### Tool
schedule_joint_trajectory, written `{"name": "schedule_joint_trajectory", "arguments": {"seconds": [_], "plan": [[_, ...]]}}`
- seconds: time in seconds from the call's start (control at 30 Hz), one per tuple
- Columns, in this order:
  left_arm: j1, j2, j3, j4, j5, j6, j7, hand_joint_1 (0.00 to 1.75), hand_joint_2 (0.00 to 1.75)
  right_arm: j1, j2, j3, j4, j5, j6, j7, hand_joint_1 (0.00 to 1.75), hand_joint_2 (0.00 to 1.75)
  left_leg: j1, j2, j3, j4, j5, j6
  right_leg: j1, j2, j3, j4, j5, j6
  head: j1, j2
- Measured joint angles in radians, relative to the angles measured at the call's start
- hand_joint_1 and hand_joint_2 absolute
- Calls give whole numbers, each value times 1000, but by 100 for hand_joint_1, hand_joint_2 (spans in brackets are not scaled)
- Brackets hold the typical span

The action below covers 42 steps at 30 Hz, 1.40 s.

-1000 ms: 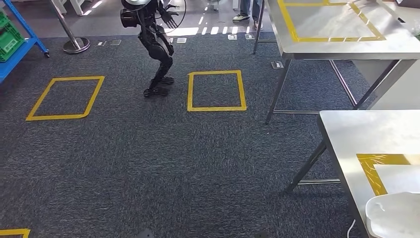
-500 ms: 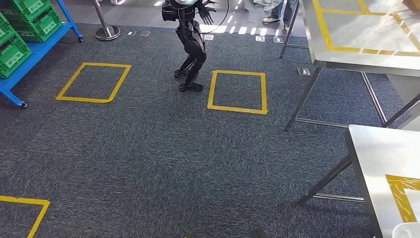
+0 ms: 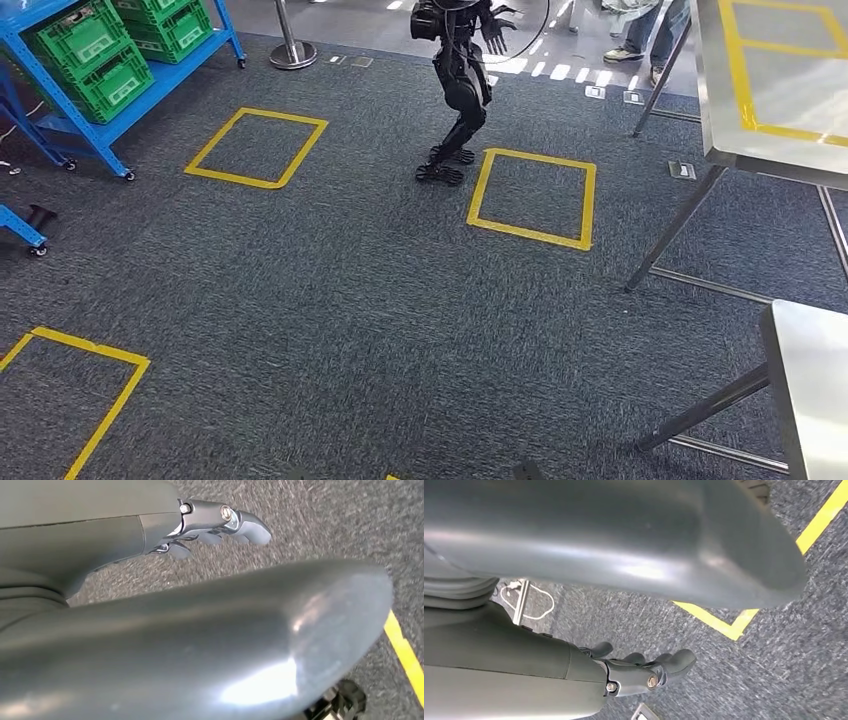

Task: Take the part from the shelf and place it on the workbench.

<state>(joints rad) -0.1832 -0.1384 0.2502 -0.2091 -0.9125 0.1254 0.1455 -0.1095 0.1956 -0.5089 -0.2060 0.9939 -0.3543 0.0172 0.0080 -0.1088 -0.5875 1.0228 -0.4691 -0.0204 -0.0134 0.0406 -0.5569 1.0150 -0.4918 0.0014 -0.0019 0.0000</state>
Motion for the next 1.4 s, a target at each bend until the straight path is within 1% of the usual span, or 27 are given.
{"name": "schedule_joint_trajectory", "arguments": {"seconds": [0.07,0.13,0.2,0.23,0.3,0.33,0.4,0.43,0.5,0.57,0.63,0.67,0.7,0.73,0.77,0.8,0.87,0.93,1.0,1.07,1.13,1.2,1.23,1.27,1.3,1.37,1.4], "plan": [[-2,-2,3,1,0,-2,0,0,0,1,0,0,0,2,-1,0,0,0,0,44,-22,45,-30,-8,-1,-22,2,-7,5,-16,-7,0],[-6,-4,6,1,1,-3,0,0,0,4,-1,0,0,3,-1,0,0,0,0,88,-77,164,-93,-12,3,-48,2,-8,4,-24,-15,0],[-6,-7,10,2,8,-6,-1,0,0,7,-1,0,0,4,-2,0,0,0,1,98,-123,267,-130,-16,6,-75,2,-8,2,-26,-17,0],[-4,-8,14,3,13,-8,-1,0,0,7,-1,0,0,5,-2,0,0,0,1,100,-122,270,-120,-16,6,-88,2,-7,1,-26,-17,0],[-2,-8,23,3,20,-10,-3,0,0,5,-1,0,0,7,-2,0,0,0,1,119,-63,163,-61,-14,7,-111,6,-7,-2,-24,-18,0],[-3,-8,26,3,22,-10,-3,0,0,5,-1,0,0,9,-2,0,0,0,-2,143,-26,93,-37,-9,9,-120,9,-6,-4,-20,-19,0],[-5,-9,29,3,25,-10,-4,0,0,4,-1,0,0,11,-2,0,0,0,-7,176,14,9,-15,3,13,-137,13,-5,-8,-10,-18,0],[-5,-9,32,3,26,-10,-4,0,0,3,-1,0,0,11,-2,1,0,0,-10,178,14,1,-17,10,14,-145,14,-5,-9,-4,-17,0],[-4,-9,38,3,27,-10,-4,0,0,1,-1,0,0,12,-1,1,0,0,-10,155,13,-4,-12,22,11,-160,19,-5,-13,9,-16,0],[-4,-9,43,3,27,-11,-5,0,0,-1,-1,0,0,12,-2,0,0,0,-5,131,18,-11,-4,34,6,-127,9,34,-42,22,-13,0],[-6,-12,45,3,28,-11,-5,0,0,0,-2,0,0,12,0,1,0,0,-2,107,18,-14,1,42,3,-69,-42,150,-107,30,-6,0],[-5,-13,46,3,28,-12,-5,0,0,2,-2,0,0,13,0,1,0,0,-2,94,16,-13,1,43,3,-54,-77,219,-136,32,-4,0],[-4,-14,46,3,28,-12,-5,0,0,3,-2,0,0,13,1,1,0,0,-2,81,15,-12,2,43,3,-48,-103,267,-150,32,-2,0],[-1,-15,47,3,28,-12,-4,0,0,4,-3,0,0,14,1,1,0,0,-2,67,14,-11,2,43,3,-45,-113,281,-144,32,-1,0],[1,-15,48,3,28,-12,-3,0,0,4,-3,0,0,14,1,1,0,0,-2,52,13,-9,2,42,2,-42,-103,254,-117,30,-1,0],[3,-16,49,3,29,-12,-3,0,0,4,-3,0,0,15,1,1,0,0,-1,39,13,-7,3,40,1,-34,-75,191,-78,28,-1,0],[4,-18,53,4,33,-12,-5,0,0,2,-4,0,0,18,1,3,0,0,-1,13,9,-1,2,31,-3,11,-13,55,-23,24,0,0],[5,-18,54,4,36,-13,-8,0,0,1,-4,0,0,21,1,4,0,0,0,-6,2,0,5,17,-2,35,8,3,-13,17,0,0],[9,-18,57,4,37,-14,-11,0,0,0,-4,0,0,22,1,3,0,0,2,-17,-4,-4,10,1,1,14,6,-1,-7,4,-1,0],[10,-17,60,4,37,-16,-12,0,0,-1,-4,0,0,23,0,2,0,0,1,20,-21,24,-9,-7,-1,-9,7,-8,-2,-13,-7,0],[6,-17,61,4,38,-18,-15,0,0,0,-4,0,0,24,-1,1,0,0,-1,77,-71,131,-70,-12,1,-37,7,-10,-2,-24,-17,0],[5,-18,62,4,38,-21,-18,0,0,3,-4,0,0,25,-1,1,0,0,0,97,-127,260,-126,-17,4,-68,7,-10,-3,-27,-22,0],[7,-19,63,5,38,-22,-20,0,0,4,-4,0,0,25,-2,1,0,0,0,100,-136,286,-129,-18,5,-82,7,-10,-4,-28,-22,0],[8,-19,65,5,39,-22,-21,0,0,3,-4,0,0,26,-2,1,0,0,1,103,-124,270,-113,-18,6,-95,8,-10,-5,-27,-22,0],[9,-19,67,5,40,-23,-22,0,0,2,-4,0,0,26,-2,1,0,0,0,111,-92,214,-83,-16,6,-107,9,-9,-6,-26,-23,0],[6,-20,70,4,42,-26,-28,0,0,0,-4,0,0,26,-2,1,0,0,-5,155,-13,69,-30,-8,10,-128,14,-7,-11,-20,-25,0],[4,-20,70,4,43,-27,-31,0,0,0,-4,0,0,26,-2,0,0,0,-8,171,11,22,-18,-1,12,-137,16,-6,-13,-15,-25,0]]}}
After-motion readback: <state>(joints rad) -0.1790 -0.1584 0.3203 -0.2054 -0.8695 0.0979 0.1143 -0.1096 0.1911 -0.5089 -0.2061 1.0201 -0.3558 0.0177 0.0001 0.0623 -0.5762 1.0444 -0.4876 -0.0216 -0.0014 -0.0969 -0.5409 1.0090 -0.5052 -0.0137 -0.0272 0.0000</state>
